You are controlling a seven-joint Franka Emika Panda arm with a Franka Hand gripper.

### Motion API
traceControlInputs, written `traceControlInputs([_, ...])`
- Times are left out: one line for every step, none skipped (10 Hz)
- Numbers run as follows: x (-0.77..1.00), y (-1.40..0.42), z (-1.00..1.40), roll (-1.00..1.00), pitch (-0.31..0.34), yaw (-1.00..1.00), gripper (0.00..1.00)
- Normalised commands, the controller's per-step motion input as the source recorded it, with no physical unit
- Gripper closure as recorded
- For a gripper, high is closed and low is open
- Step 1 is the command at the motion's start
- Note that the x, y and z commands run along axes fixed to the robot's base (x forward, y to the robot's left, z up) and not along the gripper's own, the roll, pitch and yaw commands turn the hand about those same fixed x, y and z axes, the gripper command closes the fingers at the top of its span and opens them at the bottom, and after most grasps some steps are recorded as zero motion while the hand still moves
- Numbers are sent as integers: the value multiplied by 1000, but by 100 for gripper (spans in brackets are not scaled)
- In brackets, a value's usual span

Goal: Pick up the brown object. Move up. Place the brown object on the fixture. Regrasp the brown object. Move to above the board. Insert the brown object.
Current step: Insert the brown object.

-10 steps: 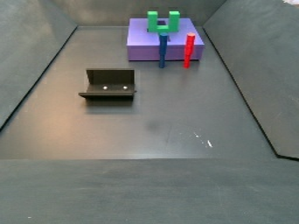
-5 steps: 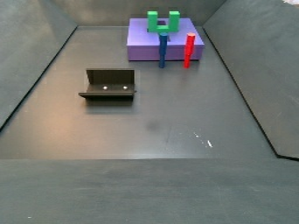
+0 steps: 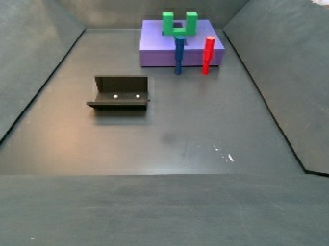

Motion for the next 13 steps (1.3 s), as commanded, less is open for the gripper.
traceControlInputs([-3,-134,-431,-97,-36,-851,100])
traceControlInputs([31,-111,-480,-111,0,-740,100])
traceControlInputs([0,-86,-446,-114,21,-814,100])
traceControlInputs([0,-60,-400,-126,64,-814,100])
traceControlInputs([17,0,-380,-123,153,-891,100])
traceControlInputs([60,0,-360,-111,169,-863,100])
traceControlInputs([37,0,-211,-147,186,-877,100])
traceControlInputs([163,0,-77,-184,44,-826,100])
traceControlInputs([154,-20,0,-207,0,-814,100])
traceControlInputs([154,-40,0,-216,0,-800,100])
traceControlInputs([200,-20,-46,-193,19,-786,100])
traceControlInputs([217,-180,-83,-64,81,-709,100])
traceControlInputs([-40,-117,-283,37,0,-349,100])
